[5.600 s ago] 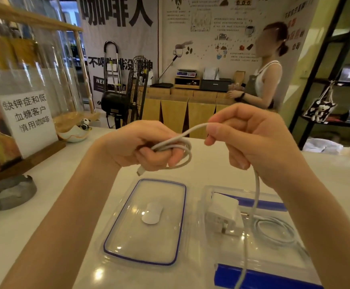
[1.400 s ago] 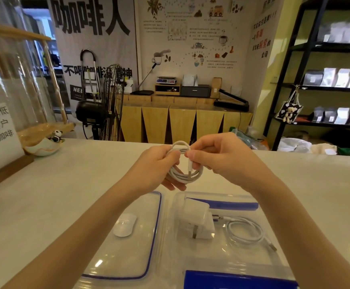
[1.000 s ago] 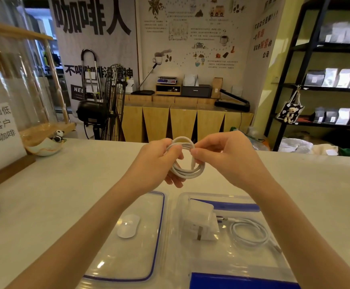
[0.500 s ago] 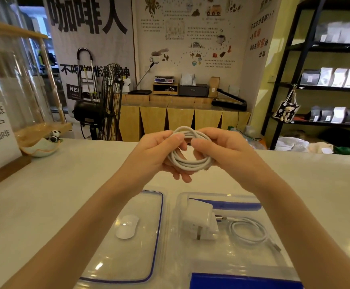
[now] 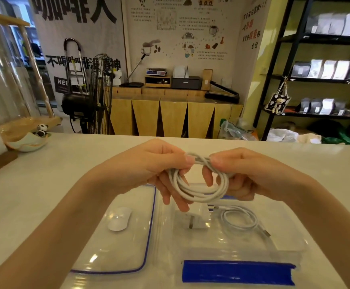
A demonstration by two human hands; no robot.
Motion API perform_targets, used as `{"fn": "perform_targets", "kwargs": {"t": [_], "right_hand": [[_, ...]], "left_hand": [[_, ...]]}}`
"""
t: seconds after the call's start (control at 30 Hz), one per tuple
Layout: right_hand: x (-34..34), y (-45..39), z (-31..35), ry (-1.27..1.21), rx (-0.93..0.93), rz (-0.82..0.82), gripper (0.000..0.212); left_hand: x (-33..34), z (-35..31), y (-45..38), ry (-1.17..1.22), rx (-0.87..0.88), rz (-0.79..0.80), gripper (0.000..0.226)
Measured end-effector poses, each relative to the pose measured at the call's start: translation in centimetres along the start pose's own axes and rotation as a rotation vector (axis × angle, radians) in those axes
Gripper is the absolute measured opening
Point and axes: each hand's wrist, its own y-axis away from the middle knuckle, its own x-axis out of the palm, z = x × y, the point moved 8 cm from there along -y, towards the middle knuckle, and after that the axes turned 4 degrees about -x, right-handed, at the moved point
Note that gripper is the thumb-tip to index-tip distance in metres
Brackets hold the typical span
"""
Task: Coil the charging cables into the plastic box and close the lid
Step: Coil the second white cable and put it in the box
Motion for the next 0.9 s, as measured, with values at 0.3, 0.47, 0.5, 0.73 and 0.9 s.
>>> {"fn": "perform_targets", "kwargs": {"t": [0.3,0.47,0.5,0.73,0.9], "right_hand": [[-1.2,2.3,-2.8,0.185,0.119,-0.046,0.03],[-2.0,3.0,-2.6,0.228,0.079,-0.127,0.032],[-2.0,3.2,-2.9,0.165,0.107,-0.124,0.032],[-2.3,3.1,-3.5,-0.039,0.006,-0.113,0.031],[-2.2,2.6,-3.8,-0.26,0.001,-0.075,0.021]], "left_hand": [[2.8,2.3,-1.7,-0.152,-0.125,0.094,0.038],[2.2,1.7,-2.3,-0.141,-0.021,-0.084,0.009],[2.0,1.4,-2.3,-0.104,0.009,-0.113,0.008],[1.7,-0.1,-1.9,-0.122,0.228,-0.305,0.019],[1.4,-0.3,-1.6,-0.131,0.317,-0.434,0.023]]}}
